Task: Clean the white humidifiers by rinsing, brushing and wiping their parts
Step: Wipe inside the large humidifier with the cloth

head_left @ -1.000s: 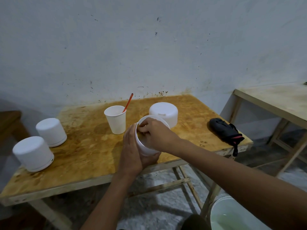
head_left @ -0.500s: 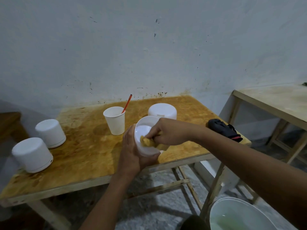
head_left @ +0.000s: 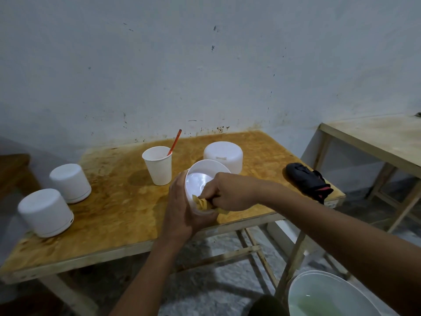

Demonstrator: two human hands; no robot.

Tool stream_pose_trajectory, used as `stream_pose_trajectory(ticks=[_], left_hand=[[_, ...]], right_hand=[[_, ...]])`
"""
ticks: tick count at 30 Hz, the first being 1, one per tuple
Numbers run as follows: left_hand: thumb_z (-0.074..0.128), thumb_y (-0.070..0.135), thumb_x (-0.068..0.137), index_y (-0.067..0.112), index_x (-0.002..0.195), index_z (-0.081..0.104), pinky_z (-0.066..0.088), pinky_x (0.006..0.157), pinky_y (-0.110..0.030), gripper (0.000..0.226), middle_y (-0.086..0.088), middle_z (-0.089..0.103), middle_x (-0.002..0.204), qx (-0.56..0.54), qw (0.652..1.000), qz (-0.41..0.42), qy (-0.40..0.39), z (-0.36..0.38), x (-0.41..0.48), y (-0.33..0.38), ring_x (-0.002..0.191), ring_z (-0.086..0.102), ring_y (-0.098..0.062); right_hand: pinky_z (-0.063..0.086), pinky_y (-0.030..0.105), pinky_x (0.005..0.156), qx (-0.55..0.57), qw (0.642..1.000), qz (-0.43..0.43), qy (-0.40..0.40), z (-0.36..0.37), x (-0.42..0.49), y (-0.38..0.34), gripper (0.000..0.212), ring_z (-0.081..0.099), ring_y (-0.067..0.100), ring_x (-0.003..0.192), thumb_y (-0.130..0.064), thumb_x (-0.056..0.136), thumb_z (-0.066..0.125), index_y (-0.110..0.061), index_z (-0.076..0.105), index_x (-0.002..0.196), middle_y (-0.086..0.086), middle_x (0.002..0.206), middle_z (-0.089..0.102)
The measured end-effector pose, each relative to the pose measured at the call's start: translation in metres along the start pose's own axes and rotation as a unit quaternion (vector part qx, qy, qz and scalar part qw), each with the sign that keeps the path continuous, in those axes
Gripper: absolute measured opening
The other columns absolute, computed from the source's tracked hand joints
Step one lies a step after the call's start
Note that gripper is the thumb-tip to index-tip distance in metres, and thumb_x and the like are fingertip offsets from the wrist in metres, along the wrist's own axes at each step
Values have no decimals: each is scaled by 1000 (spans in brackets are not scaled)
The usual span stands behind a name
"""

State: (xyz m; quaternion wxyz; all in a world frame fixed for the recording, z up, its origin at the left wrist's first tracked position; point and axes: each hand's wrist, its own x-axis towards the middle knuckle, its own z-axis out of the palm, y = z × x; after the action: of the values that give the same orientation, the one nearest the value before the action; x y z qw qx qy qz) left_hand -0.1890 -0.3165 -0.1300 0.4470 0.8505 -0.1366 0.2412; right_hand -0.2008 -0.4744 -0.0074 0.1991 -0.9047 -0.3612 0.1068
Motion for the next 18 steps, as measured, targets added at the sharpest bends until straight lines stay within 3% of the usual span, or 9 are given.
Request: stream_pose_trajectory(ticks=[2,4,7,9,12,15,18], left_hand=[[88,58,50,20,149,25,35,108,-29,123,-1,38,147,6,1000,-12,4,1,1,1,133,36,-13],[90,56,51,20,149,25,38,108,-28,123,1,39,146,4,1000,-9,6,1,2,0,133,38,-11],[91,56,51,21,150,25,36,109,-21,124,4,38,148,3,1000,0,0,0,0,-1,135,37,-10],[89,57,52,19,149,26,32,110,-19,122,2,38,149,-5,1000,4,-1,0,-1,1,137,36,-11],[87,61,51,20,149,26,38,113,-34,122,2,40,148,-3,1000,0,-3,-1,0,4,138,37,-12],[92,53,52,21,149,23,40,110,-33,123,3,37,148,-6,1000,1,0,-2,-2,2,135,37,-11],[94,50,51,24,149,22,41,108,-33,124,4,37,147,-8,1000,-10,2,-1,-2,2,132,37,-11]], right_hand=[[38,13,67,-40,999,1,-26,-8,-2,2,48,53,3,69,5,88,47,-36,66,74,-16,79,64],[45,18,74,-65,997,20,25,-6,6,4,46,58,2,81,5,90,47,-32,72,93,-17,92,68],[52,36,86,-173,975,42,132,10,24,11,46,60,21,106,6,89,52,-21,70,120,0,121,64],[51,37,89,-260,955,26,143,23,31,11,43,54,23,115,0,91,55,-19,65,128,5,131,55],[51,34,84,-328,934,32,140,29,29,5,39,49,23,118,-8,93,57,-15,60,131,6,136,49],[45,31,69,-355,922,81,128,22,26,3,33,49,23,113,-7,94,52,-9,60,126,7,130,49],[43,28,66,-348,926,125,69,8,20,2,27,57,24,105,-3,95,50,-5,61,120,10,121,55]])
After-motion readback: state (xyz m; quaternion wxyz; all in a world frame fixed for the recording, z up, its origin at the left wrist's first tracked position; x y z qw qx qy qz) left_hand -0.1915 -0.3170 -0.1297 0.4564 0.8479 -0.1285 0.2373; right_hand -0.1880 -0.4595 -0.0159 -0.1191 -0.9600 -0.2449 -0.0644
